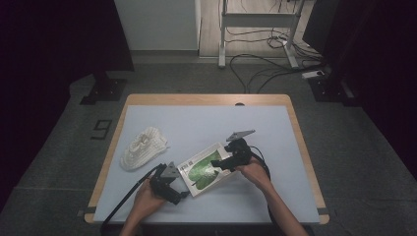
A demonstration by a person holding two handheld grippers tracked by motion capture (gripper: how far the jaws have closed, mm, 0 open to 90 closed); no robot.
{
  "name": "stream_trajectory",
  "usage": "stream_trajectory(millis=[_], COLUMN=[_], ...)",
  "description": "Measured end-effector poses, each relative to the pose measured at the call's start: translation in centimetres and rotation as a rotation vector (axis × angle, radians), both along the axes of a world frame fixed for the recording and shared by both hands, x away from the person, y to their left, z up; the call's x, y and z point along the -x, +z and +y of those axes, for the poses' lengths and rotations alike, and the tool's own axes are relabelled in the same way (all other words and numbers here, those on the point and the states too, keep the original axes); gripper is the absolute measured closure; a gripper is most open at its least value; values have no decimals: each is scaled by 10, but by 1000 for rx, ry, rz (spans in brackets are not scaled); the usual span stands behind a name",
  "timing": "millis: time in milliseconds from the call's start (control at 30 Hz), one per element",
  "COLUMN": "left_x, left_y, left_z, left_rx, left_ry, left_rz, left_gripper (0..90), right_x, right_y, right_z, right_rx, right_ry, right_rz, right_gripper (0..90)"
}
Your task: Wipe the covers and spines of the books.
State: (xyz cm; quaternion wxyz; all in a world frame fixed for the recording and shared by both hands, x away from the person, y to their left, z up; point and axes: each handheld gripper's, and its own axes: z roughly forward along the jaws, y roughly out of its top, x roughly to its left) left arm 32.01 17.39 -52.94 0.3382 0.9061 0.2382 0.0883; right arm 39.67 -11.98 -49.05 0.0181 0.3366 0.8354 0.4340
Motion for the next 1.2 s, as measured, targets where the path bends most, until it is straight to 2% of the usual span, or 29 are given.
stream_trajectory(millis=[367,400,433,533,600,633,667,767,833,867,900,1033,1200], left_x=[0,0,0,0,0,0,0,0,0,0,0,1,1], left_y=[0,0,0,0,0,0,0,0,0,0,0,0,1], left_z=[0,0,0,0,0,0,0,0,0,0,0,0,0], left_rx=[1,1,1,1,1,1,1,1,0,-2,-2,-3,-7], left_ry=[1,1,1,1,1,1,1,1,1,0,0,3,11], left_rz=[0,0,0,0,0,1,0,0,0,1,1,3,3], left_gripper=[0,0,0,0,0,0,0,0,0,0,0,0,0], right_x=[13,15,15,20,19,18,14,10,5,2,2,-2,-2], right_y=[5,5,5,8,9,9,8,9,10,13,13,18,23], right_z=[-8,-9,-9,-8,-8,-8,-8,-9,-11,-13,-13,-17,-21], right_rx=[-38,-67,-67,-51,-48,-34,8,27,47,54,54,70,70], right_ry=[-6,39,39,42,48,53,64,91,116,127,127,155,180], right_rz=[17,48,48,20,22,19,11,10,3,-1,-1,14,24], right_gripper=[61,113,113,124,128,131,138,158,211,284,284,444,525])
